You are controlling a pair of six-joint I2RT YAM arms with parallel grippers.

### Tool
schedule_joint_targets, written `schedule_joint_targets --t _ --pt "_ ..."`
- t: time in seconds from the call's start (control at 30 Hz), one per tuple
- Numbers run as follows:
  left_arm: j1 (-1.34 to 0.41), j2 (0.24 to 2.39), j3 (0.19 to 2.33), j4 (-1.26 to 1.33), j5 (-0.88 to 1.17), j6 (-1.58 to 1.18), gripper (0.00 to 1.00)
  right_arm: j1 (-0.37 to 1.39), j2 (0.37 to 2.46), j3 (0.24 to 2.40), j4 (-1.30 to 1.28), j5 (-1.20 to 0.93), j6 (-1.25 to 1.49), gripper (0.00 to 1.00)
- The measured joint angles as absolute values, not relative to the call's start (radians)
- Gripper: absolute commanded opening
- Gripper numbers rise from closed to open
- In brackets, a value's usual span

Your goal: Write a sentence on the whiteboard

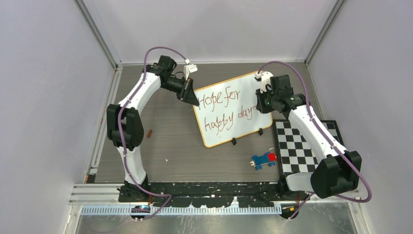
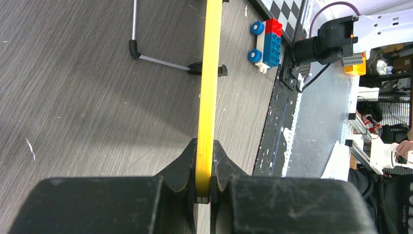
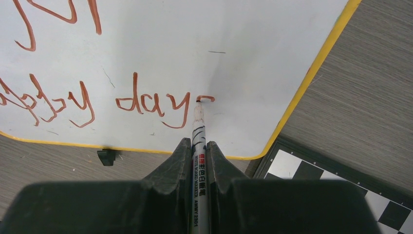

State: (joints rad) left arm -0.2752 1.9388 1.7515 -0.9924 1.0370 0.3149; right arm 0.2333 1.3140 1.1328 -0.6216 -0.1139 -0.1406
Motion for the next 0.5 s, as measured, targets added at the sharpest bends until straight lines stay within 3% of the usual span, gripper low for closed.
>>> schedule_joint_targets --t 0.5 --pt "-0.275 1.939 1.752 -0.992 1.037 0.314 0.00 0.234 1.312 1.117 -0.630 -0.052 -0.167 0.00"
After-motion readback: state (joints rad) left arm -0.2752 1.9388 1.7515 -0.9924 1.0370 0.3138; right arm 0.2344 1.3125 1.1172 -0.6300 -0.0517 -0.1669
